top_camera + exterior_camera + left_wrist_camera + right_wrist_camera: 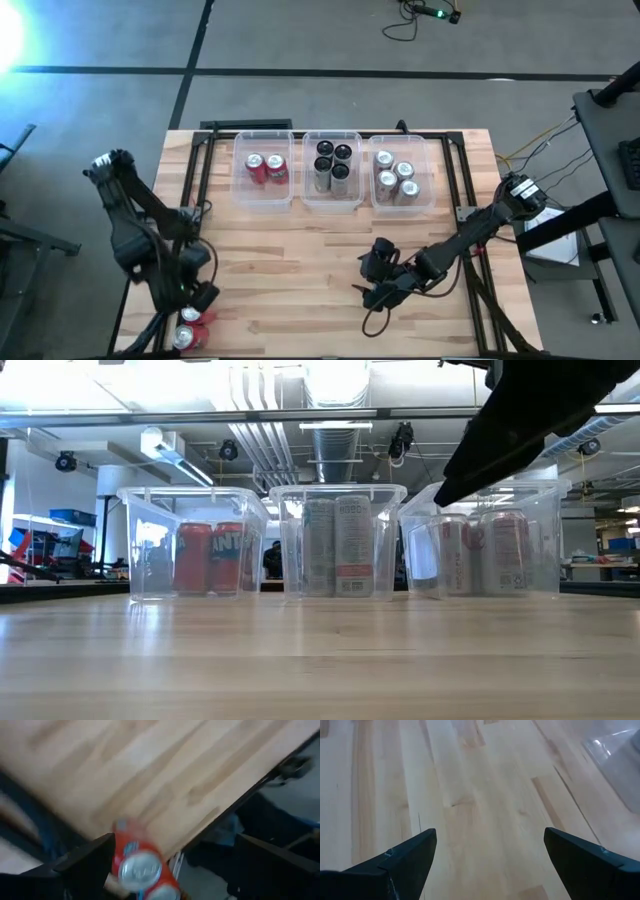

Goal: Sort soda cans
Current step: Put the red soda can into the left transparent bin

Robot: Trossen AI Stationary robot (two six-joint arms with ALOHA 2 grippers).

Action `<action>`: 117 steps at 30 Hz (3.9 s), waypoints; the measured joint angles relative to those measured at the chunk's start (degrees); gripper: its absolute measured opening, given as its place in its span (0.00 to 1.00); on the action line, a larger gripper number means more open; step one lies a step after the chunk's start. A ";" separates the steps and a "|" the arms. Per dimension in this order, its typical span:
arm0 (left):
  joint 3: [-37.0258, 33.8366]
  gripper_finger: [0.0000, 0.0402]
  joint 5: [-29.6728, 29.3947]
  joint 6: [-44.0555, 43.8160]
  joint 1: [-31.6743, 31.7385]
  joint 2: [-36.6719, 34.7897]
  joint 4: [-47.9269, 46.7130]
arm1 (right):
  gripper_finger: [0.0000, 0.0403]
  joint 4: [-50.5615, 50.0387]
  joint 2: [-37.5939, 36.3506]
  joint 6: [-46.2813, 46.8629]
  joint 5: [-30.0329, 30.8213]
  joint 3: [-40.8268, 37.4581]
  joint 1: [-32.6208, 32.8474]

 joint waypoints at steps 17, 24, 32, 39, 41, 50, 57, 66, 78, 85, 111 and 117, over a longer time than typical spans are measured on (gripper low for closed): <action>1.45 0.99 11.16 -15.68 -5.47 9.91 1.99 | 0.90 -0.11 0.10 -2.94 -0.15 -0.04 0.07; 1.03 1.00 13.67 -16.36 -5.45 12.83 3.09 | 0.90 -0.11 0.12 -2.91 -0.19 -0.15 0.09; 0.90 1.00 19.68 -12.60 -5.73 16.83 -0.21 | 0.90 -0.09 0.12 -2.18 -0.26 -0.31 1.26; 0.66 1.00 18.79 -12.48 -5.73 18.17 1.02 | 0.90 -0.09 0.12 -1.36 -0.41 -0.31 2.24; -0.04 1.00 18.76 -12.52 -5.73 18.09 1.57 | 0.90 -0.09 0.12 -1.03 -0.41 -0.31 2.36; -4.36 1.00 20.73 -13.65 -5.71 18.04 7.69 | 0.90 -0.15 0.14 -0.56 -0.41 -0.31 2.86; -7.69 1.00 21.40 -12.67 -5.62 18.19 9.35 | 0.90 -0.22 0.14 -0.47 -0.63 -0.31 3.21; -9.18 0.96 22.98 -10.69 -5.61 19.90 12.73 | 0.90 -0.27 0.16 -0.33 -0.63 -0.39 3.21; -9.16 0.77 24.44 -7.89 -5.62 23.06 13.96 | 0.90 -0.37 0.16 0.32 -0.61 -0.39 3.32; -9.11 0.72 20.83 -7.37 -5.50 22.31 13.46 | 0.90 -0.39 0.16 0.30 -0.63 -0.39 3.89; -3.13 0.71 17.72 16.97 11.69 20.90 3.88 | 0.90 -0.49 0.16 1.24 -0.63 -0.39 5.36; -3.79 0.71 17.40 24.23 17.89 20.90 2.46 | 0.90 -0.44 0.16 2.63 -0.63 -0.39 6.26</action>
